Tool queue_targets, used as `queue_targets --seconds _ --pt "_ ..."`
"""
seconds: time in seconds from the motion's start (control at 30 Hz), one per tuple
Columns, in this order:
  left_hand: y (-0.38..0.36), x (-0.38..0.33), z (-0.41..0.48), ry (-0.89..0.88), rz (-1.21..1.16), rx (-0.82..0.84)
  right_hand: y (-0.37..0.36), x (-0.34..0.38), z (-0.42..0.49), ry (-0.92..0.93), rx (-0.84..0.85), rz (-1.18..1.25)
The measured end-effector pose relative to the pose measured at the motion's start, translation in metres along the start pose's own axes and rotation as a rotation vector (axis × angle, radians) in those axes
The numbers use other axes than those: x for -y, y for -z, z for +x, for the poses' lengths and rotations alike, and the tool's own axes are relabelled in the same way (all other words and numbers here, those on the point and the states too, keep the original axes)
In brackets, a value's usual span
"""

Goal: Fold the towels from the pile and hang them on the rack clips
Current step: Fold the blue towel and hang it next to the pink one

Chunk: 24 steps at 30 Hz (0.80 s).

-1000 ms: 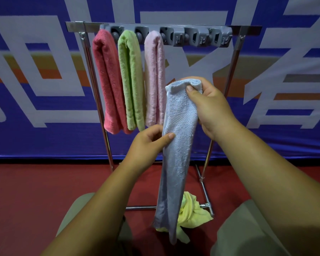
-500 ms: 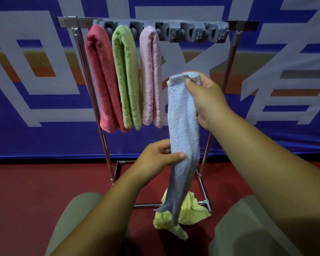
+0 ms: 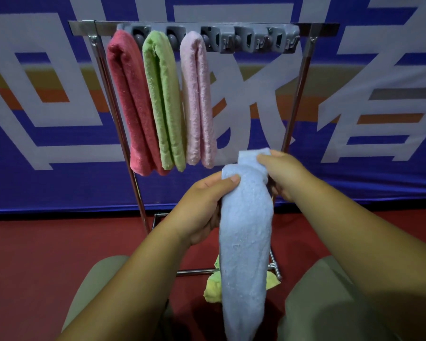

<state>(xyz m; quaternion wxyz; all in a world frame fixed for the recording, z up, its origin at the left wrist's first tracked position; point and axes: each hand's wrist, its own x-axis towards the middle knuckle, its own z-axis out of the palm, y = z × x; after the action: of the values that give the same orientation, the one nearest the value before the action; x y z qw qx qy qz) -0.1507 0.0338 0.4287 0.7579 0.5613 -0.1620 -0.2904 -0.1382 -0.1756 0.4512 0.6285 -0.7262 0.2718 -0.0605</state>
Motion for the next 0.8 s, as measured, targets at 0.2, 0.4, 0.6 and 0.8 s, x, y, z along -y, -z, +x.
queue_targets --seconds 0.2,0.4,0.6,0.8 --pt "0.003 -0.028 0.022 0.257 -0.226 -0.085 -0.007 -0.032 -0.033 -0.354 0.363 0.060" --pt "0.036 -0.051 0.041 0.235 -0.437 -0.167 -0.012 -0.030 -0.056 -0.237 0.501 0.315" --pt "0.046 -0.055 0.039 0.173 -0.599 -0.146 -0.017 -0.012 -0.067 -0.095 0.545 0.494" --pt "0.048 -0.039 0.038 0.134 -0.497 -0.062 -0.022 -0.010 -0.060 -0.083 0.613 0.675"
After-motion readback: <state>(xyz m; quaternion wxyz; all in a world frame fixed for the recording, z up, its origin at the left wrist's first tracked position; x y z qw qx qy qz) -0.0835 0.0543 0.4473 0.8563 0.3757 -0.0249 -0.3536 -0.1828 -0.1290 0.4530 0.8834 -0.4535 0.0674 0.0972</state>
